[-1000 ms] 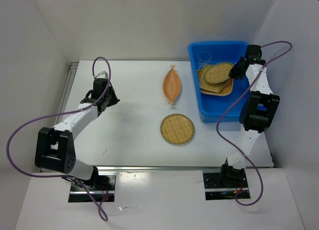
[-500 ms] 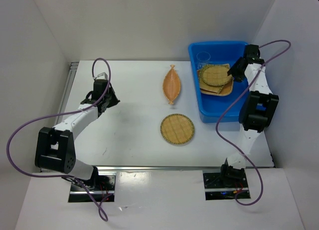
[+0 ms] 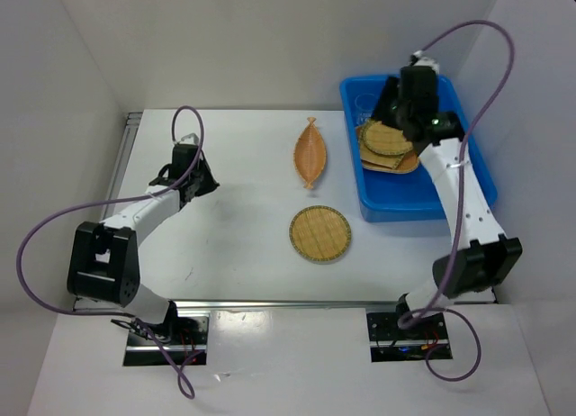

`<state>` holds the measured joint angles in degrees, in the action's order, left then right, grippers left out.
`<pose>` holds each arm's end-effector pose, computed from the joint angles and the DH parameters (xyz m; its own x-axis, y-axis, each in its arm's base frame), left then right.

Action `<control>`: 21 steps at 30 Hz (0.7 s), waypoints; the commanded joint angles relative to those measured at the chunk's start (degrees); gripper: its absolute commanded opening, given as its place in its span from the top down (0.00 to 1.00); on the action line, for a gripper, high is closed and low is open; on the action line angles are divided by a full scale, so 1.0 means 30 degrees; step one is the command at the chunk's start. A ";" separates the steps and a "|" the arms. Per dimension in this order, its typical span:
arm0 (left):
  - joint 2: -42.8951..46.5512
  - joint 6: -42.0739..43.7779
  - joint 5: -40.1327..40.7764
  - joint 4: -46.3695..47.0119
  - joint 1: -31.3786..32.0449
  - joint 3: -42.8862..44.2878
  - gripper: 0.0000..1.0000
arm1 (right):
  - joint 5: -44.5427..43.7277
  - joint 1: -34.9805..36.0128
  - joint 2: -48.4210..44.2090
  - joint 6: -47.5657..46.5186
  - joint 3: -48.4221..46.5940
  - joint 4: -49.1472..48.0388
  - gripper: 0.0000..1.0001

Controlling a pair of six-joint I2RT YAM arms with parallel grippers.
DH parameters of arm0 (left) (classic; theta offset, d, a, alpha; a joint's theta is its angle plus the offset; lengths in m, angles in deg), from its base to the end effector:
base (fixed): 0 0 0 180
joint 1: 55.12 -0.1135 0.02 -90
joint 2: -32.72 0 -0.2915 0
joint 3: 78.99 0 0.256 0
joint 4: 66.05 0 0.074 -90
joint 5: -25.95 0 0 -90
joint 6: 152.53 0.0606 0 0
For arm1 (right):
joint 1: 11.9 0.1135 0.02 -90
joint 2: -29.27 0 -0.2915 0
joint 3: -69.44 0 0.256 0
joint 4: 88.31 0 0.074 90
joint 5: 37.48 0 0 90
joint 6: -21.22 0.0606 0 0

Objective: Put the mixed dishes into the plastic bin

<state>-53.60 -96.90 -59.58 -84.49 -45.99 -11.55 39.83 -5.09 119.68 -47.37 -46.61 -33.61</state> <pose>0.3467 -0.0509 0.2401 -0.5488 -0.4818 -0.6831 -0.2579 0.8749 -0.4100 0.3682 0.0306 0.4511 -0.4216 0.3083 -0.8527 0.2459 0.9441 0.2197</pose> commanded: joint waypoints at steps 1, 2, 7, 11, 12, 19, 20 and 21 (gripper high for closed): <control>-0.0696 0.0995 -0.1603 0.0079 -0.0112 0.1312 0.88 | 0.1997 0.2355 -0.2236 0.0271 0.3250 -0.0705 0.45; -0.1075 0.1636 -0.2129 -0.0504 -0.0112 0.1605 0.88 | 0.2699 0.3055 -0.2710 0.0276 0.3925 -0.0881 0.45; -0.1958 0.2668 -0.6551 -0.2034 -0.0112 0.2604 0.88 | 0.4637 0.4378 -0.4354 0.0452 0.7121 0.0049 0.45; -0.2483 0.2668 -0.9425 -0.2471 0.1141 0.2399 0.77 | 0.4639 0.6603 -0.4619 -0.0076 0.8880 0.1487 0.45; -0.2717 0.2668 -0.9719 -0.2676 0.1612 0.2399 0.71 | 0.4639 0.7071 -0.4619 -0.0076 0.9579 0.1490 0.45; -0.4065 0.1266 -1.1361 -0.2505 0.5770 0.1962 0.16 | 0.4464 0.9625 -0.4004 -0.0076 1.1109 0.1900 0.45; -0.4067 0.1029 -1.1363 -0.2067 0.5980 0.1727 0.14 | 0.4116 0.9625 -0.4004 -0.0076 1.1109 0.1900 0.45; -0.4241 0.0766 -1.1363 -0.1860 0.5982 0.1551 0.12 | 0.3822 0.9625 -0.4004 -0.0076 1.0761 0.1900 0.45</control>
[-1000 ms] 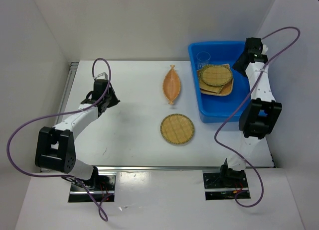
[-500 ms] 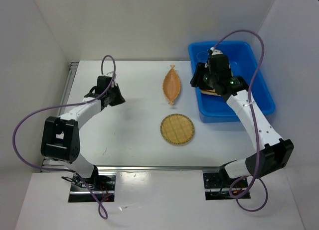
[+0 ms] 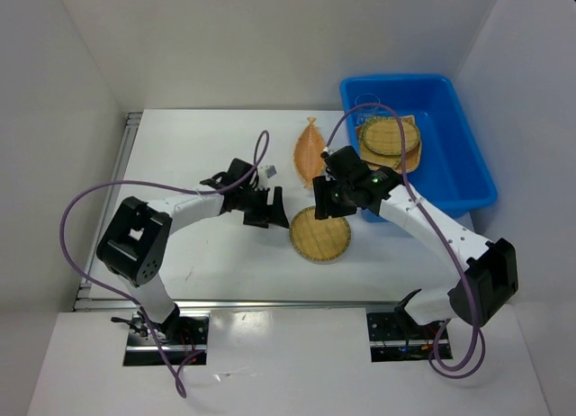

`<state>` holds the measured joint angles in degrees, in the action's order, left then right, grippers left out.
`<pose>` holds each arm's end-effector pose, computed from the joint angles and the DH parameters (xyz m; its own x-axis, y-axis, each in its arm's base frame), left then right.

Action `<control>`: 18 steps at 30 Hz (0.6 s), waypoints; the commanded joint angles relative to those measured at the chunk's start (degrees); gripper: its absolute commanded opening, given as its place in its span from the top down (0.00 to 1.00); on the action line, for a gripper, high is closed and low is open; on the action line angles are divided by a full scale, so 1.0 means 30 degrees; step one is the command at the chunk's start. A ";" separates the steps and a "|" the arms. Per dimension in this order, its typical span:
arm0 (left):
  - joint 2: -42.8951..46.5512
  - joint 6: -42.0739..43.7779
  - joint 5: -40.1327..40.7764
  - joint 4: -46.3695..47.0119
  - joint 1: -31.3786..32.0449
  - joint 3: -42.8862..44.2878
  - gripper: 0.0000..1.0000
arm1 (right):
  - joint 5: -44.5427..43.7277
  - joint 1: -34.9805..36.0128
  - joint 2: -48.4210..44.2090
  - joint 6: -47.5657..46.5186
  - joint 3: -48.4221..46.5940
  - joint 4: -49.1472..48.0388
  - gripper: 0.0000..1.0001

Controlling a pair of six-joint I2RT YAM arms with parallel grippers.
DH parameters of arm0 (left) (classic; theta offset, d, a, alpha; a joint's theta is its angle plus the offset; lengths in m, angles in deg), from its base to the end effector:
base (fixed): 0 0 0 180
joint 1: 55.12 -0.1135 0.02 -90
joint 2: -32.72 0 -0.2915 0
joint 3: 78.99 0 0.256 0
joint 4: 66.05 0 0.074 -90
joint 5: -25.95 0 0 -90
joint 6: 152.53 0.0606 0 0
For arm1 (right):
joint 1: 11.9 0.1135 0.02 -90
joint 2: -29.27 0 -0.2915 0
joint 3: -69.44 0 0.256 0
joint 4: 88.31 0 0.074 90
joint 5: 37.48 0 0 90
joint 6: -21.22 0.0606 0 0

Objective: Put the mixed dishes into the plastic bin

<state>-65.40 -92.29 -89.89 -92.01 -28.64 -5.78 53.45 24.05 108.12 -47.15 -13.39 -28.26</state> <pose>0.3234 -0.1906 0.1945 -0.9242 -0.0387 -0.3800 0.2175 0.7646 -0.6068 0.2375 0.1735 0.3056 -0.8435 -0.1564 -0.5139 -0.3049 0.9270 0.2183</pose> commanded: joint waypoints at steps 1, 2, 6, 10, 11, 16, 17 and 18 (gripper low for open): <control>-0.0309 -0.1122 -0.1258 0.0967 0.0429 -0.0577 0.12 | -0.1068 -0.0087 -0.0150 -0.0149 -0.0519 0.0115 0.45; -0.0309 -0.1851 -0.1432 0.2015 0.0431 -0.0870 0.12 | -0.1767 -0.0087 -0.0382 -0.0149 -0.0724 0.0289 0.45; -0.0719 -0.3435 -0.1609 0.3927 0.0431 -0.1605 0.21 | -0.2447 -0.0261 -0.0385 -0.0149 -0.2128 0.0291 0.42; -0.1449 -0.4376 -0.1316 0.5186 0.0634 -0.1781 0.34 | -0.2624 -0.0262 -0.0209 -0.0323 -0.2865 0.0467 0.41; -0.1741 -0.4551 -0.1316 0.5740 0.0636 -0.1781 0.36 | -0.2624 -0.0262 -0.0209 -0.0324 -0.3097 0.0467 0.41; -0.3147 -0.5110 -0.1316 0.6508 0.1337 -0.1315 0.40 | -0.3764 -0.0262 -0.0209 -0.0324 -0.3656 0.0906 0.41; -0.3324 -0.5342 -0.1113 0.6885 0.1339 -0.1138 0.41 | -0.3767 -0.0437 -0.0209 -0.0324 -0.3656 0.1109 0.41; -0.3326 -0.5344 -0.1111 0.6888 0.1571 -0.1136 0.42 | -0.3941 -0.0438 -0.0209 -0.0324 -0.3656 0.1111 0.40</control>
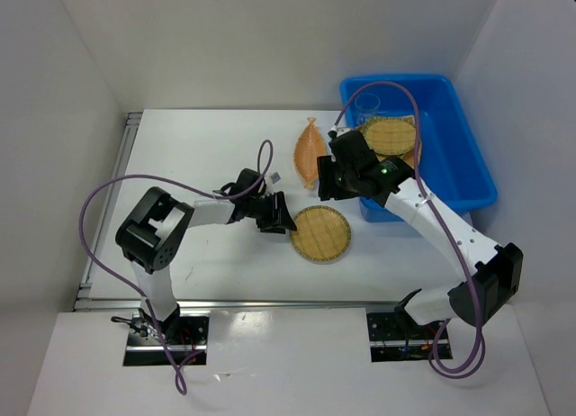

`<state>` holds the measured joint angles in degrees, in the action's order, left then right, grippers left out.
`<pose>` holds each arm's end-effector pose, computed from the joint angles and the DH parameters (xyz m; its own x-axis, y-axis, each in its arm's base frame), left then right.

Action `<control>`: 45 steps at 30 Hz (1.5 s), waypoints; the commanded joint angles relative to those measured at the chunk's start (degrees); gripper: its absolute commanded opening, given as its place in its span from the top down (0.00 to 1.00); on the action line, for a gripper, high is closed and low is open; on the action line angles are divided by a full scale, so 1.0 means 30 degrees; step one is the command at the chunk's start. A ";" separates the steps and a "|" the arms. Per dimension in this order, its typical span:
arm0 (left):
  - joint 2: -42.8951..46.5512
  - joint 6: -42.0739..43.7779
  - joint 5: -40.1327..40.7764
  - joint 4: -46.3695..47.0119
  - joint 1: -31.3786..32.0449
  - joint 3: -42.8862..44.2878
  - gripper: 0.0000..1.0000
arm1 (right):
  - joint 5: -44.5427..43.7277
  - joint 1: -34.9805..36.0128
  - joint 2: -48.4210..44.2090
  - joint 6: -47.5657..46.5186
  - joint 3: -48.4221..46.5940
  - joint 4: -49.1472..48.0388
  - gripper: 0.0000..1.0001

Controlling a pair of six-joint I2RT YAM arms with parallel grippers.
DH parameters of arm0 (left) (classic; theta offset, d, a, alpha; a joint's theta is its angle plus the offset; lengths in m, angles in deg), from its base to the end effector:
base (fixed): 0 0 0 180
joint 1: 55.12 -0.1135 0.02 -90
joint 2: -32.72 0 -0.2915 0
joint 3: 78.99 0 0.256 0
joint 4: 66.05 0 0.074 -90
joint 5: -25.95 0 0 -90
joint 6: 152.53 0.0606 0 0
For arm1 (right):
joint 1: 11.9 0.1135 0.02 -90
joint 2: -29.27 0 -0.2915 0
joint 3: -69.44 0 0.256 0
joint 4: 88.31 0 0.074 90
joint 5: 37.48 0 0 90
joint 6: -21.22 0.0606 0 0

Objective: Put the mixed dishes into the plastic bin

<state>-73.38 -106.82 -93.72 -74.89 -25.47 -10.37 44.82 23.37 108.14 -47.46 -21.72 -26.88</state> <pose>0.3254 -0.2197 0.1462 -0.9575 -0.1531 -0.2444 0.0815 0.6693 -0.7385 0.2509 0.1675 0.3526 -0.7573 -0.0943 -0.6463 -0.2419 0.9596 0.1435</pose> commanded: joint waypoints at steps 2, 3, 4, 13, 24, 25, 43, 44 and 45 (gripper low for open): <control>-0.1221 -0.0878 0.0164 0.1679 0.0693 0.0568 0.48 | -0.1065 -0.0386 -0.0450 -0.0019 -0.0880 0.0652 0.40; -0.1224 -0.0880 0.0164 0.1682 0.0693 0.0570 0.55 | -0.1065 -0.0388 -0.0653 -0.0017 -0.0880 0.0652 0.40; -0.1398 -0.1141 0.0367 0.1943 0.0867 0.0570 0.58 | -0.1065 -0.0388 -0.0829 0.0157 -0.0880 0.0652 0.40; -0.0556 -0.0678 0.2355 0.0018 0.0869 0.1331 1.00 | 0.2006 -0.1148 -0.1447 0.0571 0.2075 -0.0690 0.36; 0.3665 0.0907 0.1394 -0.2771 -0.2146 0.2034 1.00 | 0.5969 -0.3171 -0.2941 -0.0017 0.5333 -0.6584 0.31; 0.4307 0.0907 0.1394 -0.3061 -0.2613 0.1860 1.00 | 0.5967 -0.3345 -0.2738 -0.0017 0.5331 -0.6584 0.31; 0.8676 -0.2724 -0.3059 -0.0896 -0.4461 0.0511 1.00 | 0.9101 -0.5046 -0.0363 0.0160 0.5303 -1.1008 0.31; 0.8679 -0.2929 -0.3465 -0.0635 -0.4463 0.0685 1.00 | 0.9101 -0.5278 -0.0363 0.0158 0.5301 -1.1008 0.31; 0.8882 -0.3163 -0.3672 -0.0401 -0.4637 0.0687 1.00 | 0.9101 -0.5281 -0.0188 0.0158 0.5301 -1.1008 0.31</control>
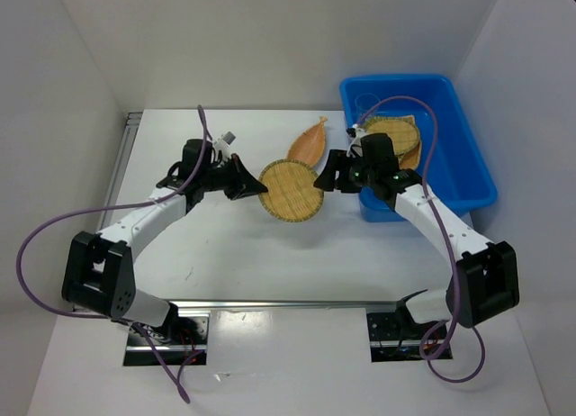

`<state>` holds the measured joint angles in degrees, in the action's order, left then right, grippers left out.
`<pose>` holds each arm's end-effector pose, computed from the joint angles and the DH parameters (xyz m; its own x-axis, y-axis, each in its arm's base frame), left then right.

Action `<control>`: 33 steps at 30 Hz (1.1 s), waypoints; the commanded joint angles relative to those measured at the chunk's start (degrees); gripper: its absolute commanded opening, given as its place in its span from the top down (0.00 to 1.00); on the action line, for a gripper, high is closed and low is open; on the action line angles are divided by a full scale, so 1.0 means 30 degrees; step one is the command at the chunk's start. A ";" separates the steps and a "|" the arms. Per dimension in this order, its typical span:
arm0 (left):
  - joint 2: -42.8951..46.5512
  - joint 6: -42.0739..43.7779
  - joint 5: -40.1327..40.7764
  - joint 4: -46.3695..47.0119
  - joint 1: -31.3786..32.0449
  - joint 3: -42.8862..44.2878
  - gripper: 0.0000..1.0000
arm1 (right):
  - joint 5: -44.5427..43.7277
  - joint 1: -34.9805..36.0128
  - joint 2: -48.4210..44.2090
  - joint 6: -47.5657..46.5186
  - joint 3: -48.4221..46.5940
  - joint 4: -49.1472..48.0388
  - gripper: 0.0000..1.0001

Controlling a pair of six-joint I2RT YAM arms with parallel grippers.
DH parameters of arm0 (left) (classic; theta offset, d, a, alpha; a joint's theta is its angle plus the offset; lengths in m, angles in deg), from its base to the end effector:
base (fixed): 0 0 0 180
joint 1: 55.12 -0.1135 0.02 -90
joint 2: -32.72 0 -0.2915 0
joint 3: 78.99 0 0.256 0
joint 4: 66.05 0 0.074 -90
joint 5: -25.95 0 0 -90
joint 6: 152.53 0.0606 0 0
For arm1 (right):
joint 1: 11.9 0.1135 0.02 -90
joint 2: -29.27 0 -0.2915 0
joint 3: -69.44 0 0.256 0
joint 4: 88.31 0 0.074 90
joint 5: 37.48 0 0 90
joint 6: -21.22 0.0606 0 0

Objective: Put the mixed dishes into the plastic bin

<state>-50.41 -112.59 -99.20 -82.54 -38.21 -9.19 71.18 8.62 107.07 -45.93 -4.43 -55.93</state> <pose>0.3165 -0.1327 0.2824 -0.8542 -0.3955 -0.3375 0.0947 0.5199 -0.8490 0.2926 0.1302 0.3031 -0.7338 0.1182 -0.6690 -0.3132 0.8150 0.4875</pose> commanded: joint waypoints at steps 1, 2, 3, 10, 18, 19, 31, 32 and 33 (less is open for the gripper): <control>0.1227 -0.1561 -0.2078 0.2732 -0.0565 0.0293 1.00 | 0.0489 -0.0566 0.0170 -0.0352 -0.0665 -0.1325 0.31; 0.1430 -0.2057 -0.2254 0.3028 -0.0567 0.0293 1.00 | 0.0694 -0.0742 0.0373 -0.0352 -0.0667 -0.1325 0.31; 0.1432 -0.2062 -0.2488 0.3292 -0.0567 0.0293 1.00 | 0.0696 -0.0744 0.0375 -0.0352 -0.0667 -0.1499 0.31; 0.1024 -0.3319 -0.3190 0.5456 -0.0567 -0.0583 1.00 | 0.3388 -0.1095 0.0727 0.0291 -0.0315 -0.3315 0.52; -0.0527 -0.3674 -0.3545 0.6634 -0.0567 -0.0586 1.00 | 0.7489 -0.1945 0.1811 0.1434 -0.0491 -0.3962 0.81; -0.0531 -0.3674 -0.3545 0.6866 -0.0567 -0.0586 1.00 | 0.7928 -0.2177 0.1811 0.1668 -0.0491 -0.3962 0.84; -0.3137 -0.3088 -0.2929 0.7130 -0.0567 0.0906 0.36 | 1.0479 -0.2531 0.1811 0.2225 -0.1018 -0.3552 0.99; -0.3139 -0.3088 -0.2755 0.7132 -0.0567 0.0909 0.28 | 1.0481 -0.2734 0.1811 0.2227 -0.1192 -0.3552 0.99; -0.3139 -0.3088 -0.2754 0.7132 -0.0567 0.1170 0.16 | 1.0481 -0.2736 0.1811 0.2401 -0.1194 -0.3552 0.99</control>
<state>-59.92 -121.58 -107.12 -65.89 -40.18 -9.39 98.06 0.33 112.77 -39.22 -4.56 -64.63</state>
